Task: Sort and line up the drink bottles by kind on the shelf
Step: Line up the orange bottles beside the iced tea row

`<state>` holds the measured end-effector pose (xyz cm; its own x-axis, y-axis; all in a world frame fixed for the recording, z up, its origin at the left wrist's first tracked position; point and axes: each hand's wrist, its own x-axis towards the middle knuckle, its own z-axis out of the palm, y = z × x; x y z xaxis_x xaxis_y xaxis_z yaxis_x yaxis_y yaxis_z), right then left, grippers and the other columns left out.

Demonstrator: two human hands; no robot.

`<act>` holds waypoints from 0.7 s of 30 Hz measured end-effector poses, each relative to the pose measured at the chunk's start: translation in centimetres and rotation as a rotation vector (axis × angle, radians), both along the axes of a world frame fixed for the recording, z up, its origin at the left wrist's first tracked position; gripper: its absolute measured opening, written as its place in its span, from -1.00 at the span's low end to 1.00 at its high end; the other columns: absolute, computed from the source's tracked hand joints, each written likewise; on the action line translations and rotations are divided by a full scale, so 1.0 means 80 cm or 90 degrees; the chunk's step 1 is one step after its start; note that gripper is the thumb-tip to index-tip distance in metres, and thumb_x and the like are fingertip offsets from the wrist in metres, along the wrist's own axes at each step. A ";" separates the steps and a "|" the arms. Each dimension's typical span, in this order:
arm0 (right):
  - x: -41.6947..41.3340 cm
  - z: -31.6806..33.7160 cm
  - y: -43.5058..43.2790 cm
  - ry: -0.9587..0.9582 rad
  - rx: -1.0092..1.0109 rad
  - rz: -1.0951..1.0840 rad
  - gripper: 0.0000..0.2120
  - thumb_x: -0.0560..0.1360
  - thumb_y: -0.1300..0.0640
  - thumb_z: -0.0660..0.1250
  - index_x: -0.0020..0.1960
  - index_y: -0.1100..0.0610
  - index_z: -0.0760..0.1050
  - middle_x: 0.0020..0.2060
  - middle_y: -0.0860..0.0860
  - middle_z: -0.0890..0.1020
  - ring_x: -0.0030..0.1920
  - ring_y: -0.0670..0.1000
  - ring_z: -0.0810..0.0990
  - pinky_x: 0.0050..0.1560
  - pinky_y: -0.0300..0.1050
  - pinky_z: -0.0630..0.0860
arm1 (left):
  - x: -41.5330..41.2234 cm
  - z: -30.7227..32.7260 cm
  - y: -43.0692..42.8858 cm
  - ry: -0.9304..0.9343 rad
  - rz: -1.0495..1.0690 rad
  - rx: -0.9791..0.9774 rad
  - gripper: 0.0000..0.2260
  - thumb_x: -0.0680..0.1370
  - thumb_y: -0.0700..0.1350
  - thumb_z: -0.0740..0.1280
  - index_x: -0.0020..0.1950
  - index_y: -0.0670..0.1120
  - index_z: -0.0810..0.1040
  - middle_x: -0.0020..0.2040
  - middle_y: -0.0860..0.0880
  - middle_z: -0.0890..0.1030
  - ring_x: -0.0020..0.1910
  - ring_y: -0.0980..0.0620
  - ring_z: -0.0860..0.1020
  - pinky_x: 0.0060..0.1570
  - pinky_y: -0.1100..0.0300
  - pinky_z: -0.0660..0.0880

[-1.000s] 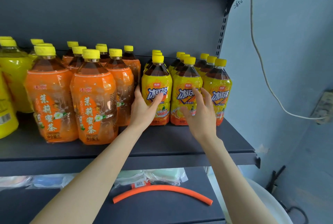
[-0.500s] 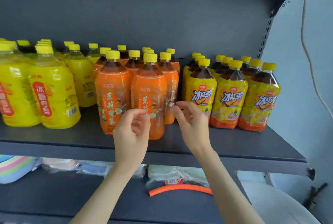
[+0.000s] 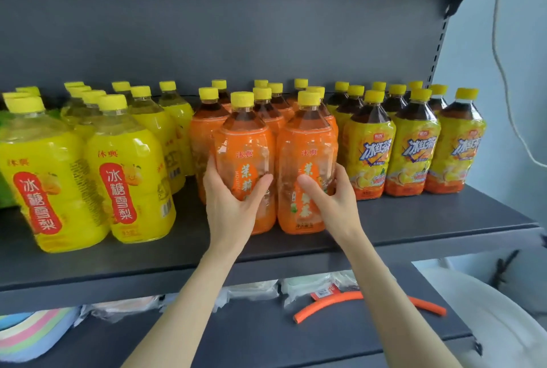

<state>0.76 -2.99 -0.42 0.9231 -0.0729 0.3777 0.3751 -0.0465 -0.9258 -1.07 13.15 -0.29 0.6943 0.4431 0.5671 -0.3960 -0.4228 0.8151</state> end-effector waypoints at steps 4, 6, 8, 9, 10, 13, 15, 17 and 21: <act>-0.002 -0.003 0.004 -0.019 -0.003 -0.066 -0.27 0.21 -0.34 0.44 0.28 -0.05 0.41 0.18 -0.04 0.57 0.14 -0.08 0.60 0.12 0.02 0.60 | 0.008 -0.003 0.010 -0.040 0.036 0.005 -0.10 0.29 0.26 0.47 0.46 -0.09 0.16 0.36 -0.09 0.33 0.32 0.02 0.35 0.24 0.08 0.41; -0.001 -0.003 0.000 -0.024 -0.004 -0.083 -0.37 0.21 -0.35 0.43 0.21 -0.15 0.43 0.18 -0.03 0.56 0.14 -0.06 0.59 0.13 0.05 0.59 | 0.014 -0.005 0.014 -0.043 0.078 0.025 -0.09 0.28 0.28 0.43 0.46 -0.13 0.16 0.35 -0.14 0.33 0.32 -0.05 0.36 0.25 0.00 0.42; 0.001 -0.002 -0.006 -0.023 -0.004 -0.086 -0.41 0.22 -0.34 0.44 0.18 -0.19 0.42 0.18 -0.03 0.56 0.15 -0.05 0.60 0.13 0.07 0.59 | 0.017 -0.008 0.018 -0.037 0.106 0.044 -0.07 0.27 0.31 0.40 0.46 -0.15 0.16 0.34 -0.17 0.33 0.31 -0.10 0.37 0.23 -0.03 0.42; 0.001 -0.001 -0.008 -0.023 -0.001 -0.085 -0.39 0.22 -0.34 0.45 0.20 -0.18 0.43 0.19 -0.03 0.56 0.15 -0.04 0.60 0.13 0.07 0.59 | 0.018 -0.008 0.019 -0.032 0.113 0.050 -0.05 0.27 0.34 0.38 0.47 -0.15 0.16 0.34 -0.19 0.33 0.31 -0.12 0.37 0.23 -0.04 0.42; 0.000 0.000 -0.009 -0.024 0.002 -0.083 -0.35 0.23 -0.34 0.46 0.24 -0.14 0.42 0.19 -0.02 0.56 0.15 -0.04 0.60 0.12 0.05 0.60 | 0.018 -0.009 0.020 -0.027 0.118 0.056 -0.04 0.27 0.38 0.36 0.47 -0.16 0.15 0.34 -0.20 0.33 0.31 -0.14 0.37 0.23 -0.06 0.42; -0.002 0.001 -0.009 -0.037 0.011 -0.074 -0.26 0.31 -0.21 0.49 0.38 0.02 0.31 0.16 -0.08 0.56 0.13 -0.11 0.60 0.01 -0.20 0.61 | 0.018 -0.009 0.021 0.001 0.169 0.089 -0.03 0.29 0.44 0.23 0.48 -0.18 0.13 0.37 -0.24 0.30 0.34 -0.21 0.33 0.26 -0.16 0.34; -0.004 0.004 -0.011 -0.041 0.015 -0.062 -0.26 0.30 -0.14 0.44 0.39 0.04 0.26 0.13 -0.12 0.55 0.10 -0.16 0.60 -0.10 -0.32 0.58 | 0.012 -0.011 0.015 -0.014 0.215 0.109 -0.09 0.35 0.39 0.23 0.48 -0.20 0.14 0.39 -0.27 0.28 0.36 -0.24 0.28 0.29 -0.17 0.26; -0.003 0.004 -0.013 -0.031 0.013 -0.042 -0.26 0.29 -0.14 0.44 0.38 0.01 0.24 0.15 -0.09 0.55 0.12 -0.12 0.59 -0.09 -0.29 0.59 | -0.001 -0.016 0.005 -0.079 0.247 0.120 -0.22 0.43 0.28 0.27 0.45 -0.20 0.18 0.37 -0.26 0.29 0.36 -0.19 0.26 0.30 -0.06 0.19; 0.003 0.004 -0.019 -0.023 0.017 0.000 -0.23 0.29 -0.14 0.46 0.40 0.03 0.25 0.20 -0.04 0.55 0.16 -0.06 0.59 0.02 -0.14 0.61 | -0.014 -0.015 -0.018 -0.245 0.219 0.171 -0.51 0.50 0.05 0.33 0.32 -0.17 0.34 0.32 -0.14 0.31 0.30 -0.10 0.30 0.30 0.14 0.18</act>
